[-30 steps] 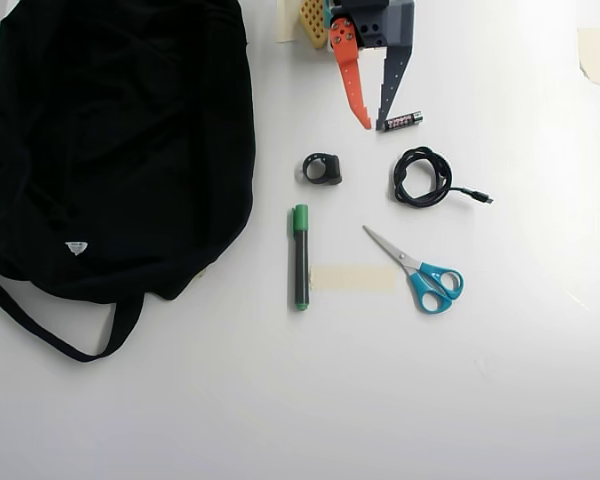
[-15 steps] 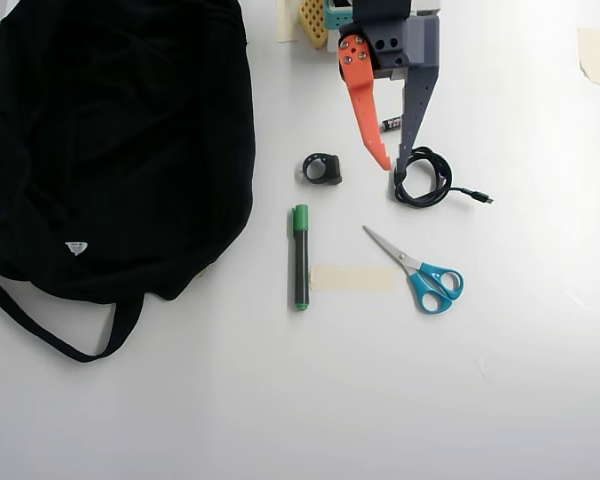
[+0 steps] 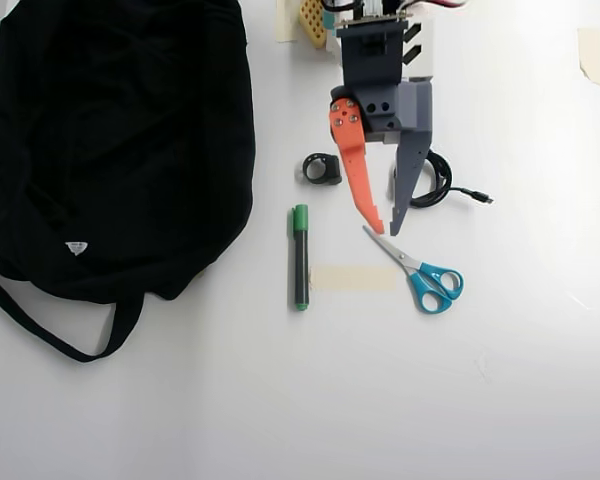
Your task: Put the green marker into the black bag
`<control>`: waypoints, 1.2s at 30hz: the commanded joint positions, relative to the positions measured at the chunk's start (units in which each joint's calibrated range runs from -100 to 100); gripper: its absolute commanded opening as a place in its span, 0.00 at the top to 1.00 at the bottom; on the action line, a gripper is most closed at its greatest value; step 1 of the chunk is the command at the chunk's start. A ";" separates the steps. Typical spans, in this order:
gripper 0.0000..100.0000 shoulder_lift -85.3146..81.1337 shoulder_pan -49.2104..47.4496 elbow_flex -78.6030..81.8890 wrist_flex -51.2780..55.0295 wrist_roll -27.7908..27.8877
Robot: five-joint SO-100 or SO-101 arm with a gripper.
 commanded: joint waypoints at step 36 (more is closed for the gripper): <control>0.98 12.75 -0.64 -13.32 -4.82 0.31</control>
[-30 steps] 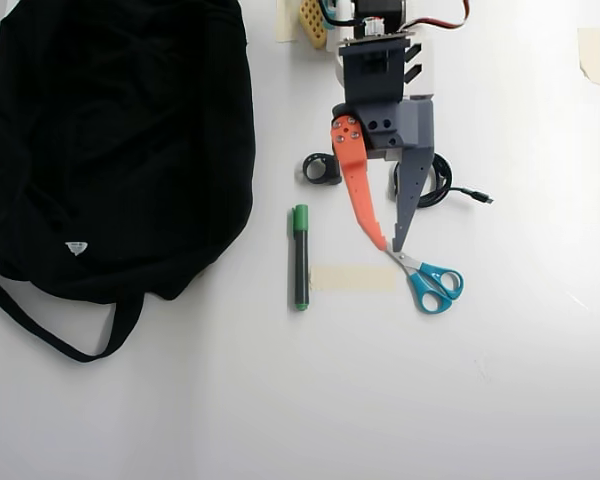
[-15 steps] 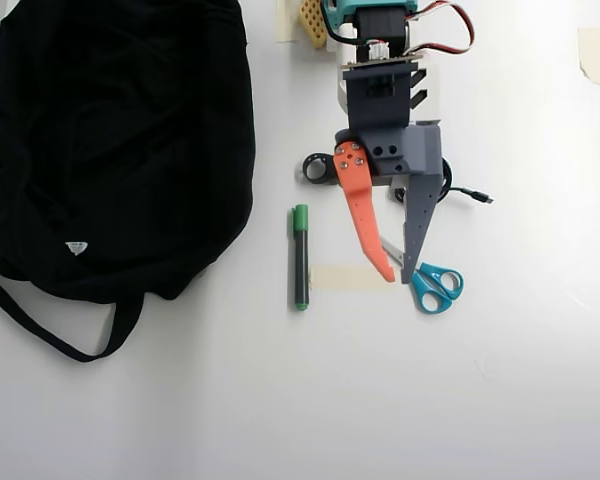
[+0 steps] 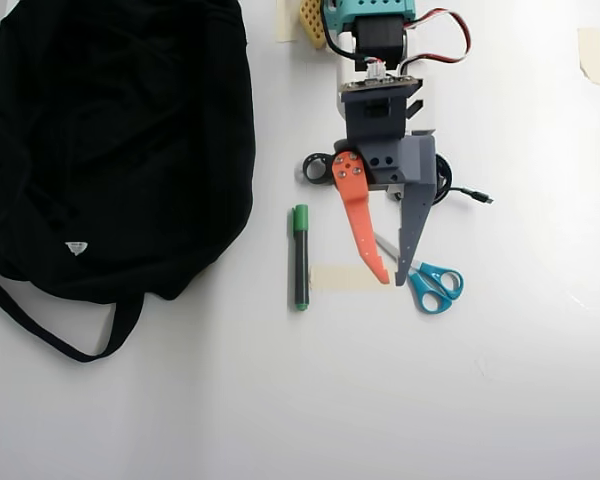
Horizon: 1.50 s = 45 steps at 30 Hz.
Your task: Put the green marker into the black bag
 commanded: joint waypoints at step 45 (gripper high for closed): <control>0.97 -0.46 2.42 -10.01 56.58 1.21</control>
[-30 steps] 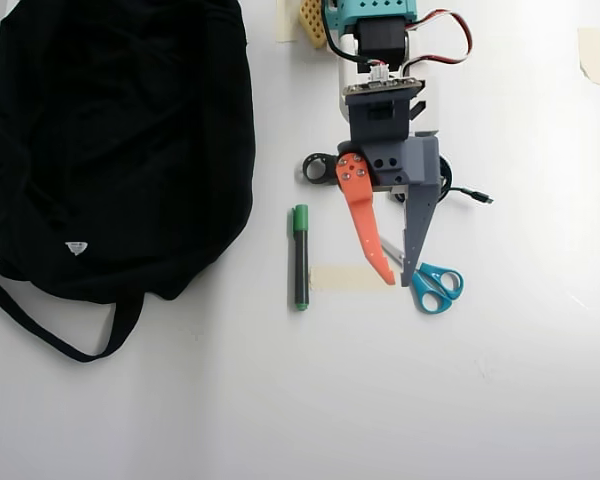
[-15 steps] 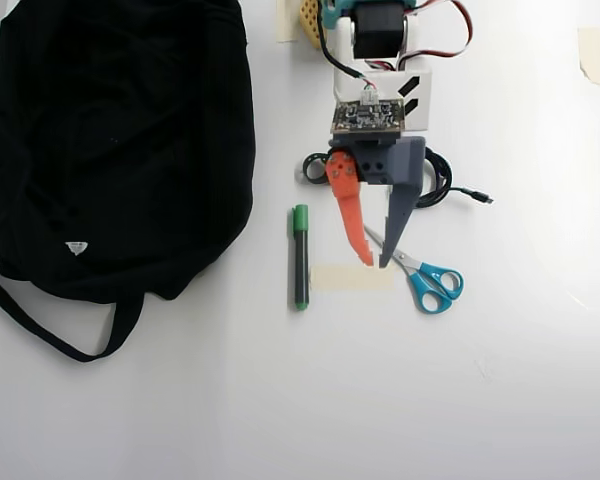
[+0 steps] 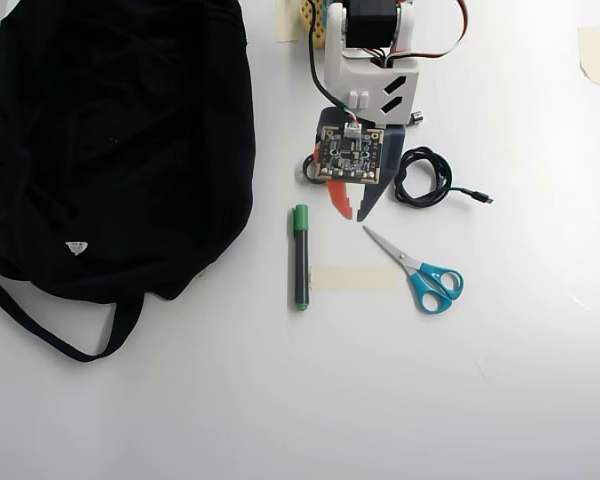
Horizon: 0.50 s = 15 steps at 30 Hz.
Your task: Put the green marker into the black bag
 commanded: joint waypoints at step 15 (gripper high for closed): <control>0.97 -0.46 -0.31 2.29 16.43 0.23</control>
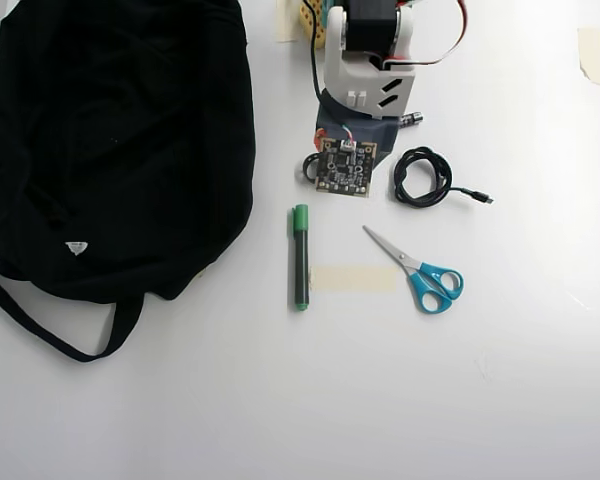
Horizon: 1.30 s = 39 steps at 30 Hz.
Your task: Put the green marker into the black bag
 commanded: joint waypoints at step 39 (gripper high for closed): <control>0.70 26.93 4.40 -20.28 -1.61 8.99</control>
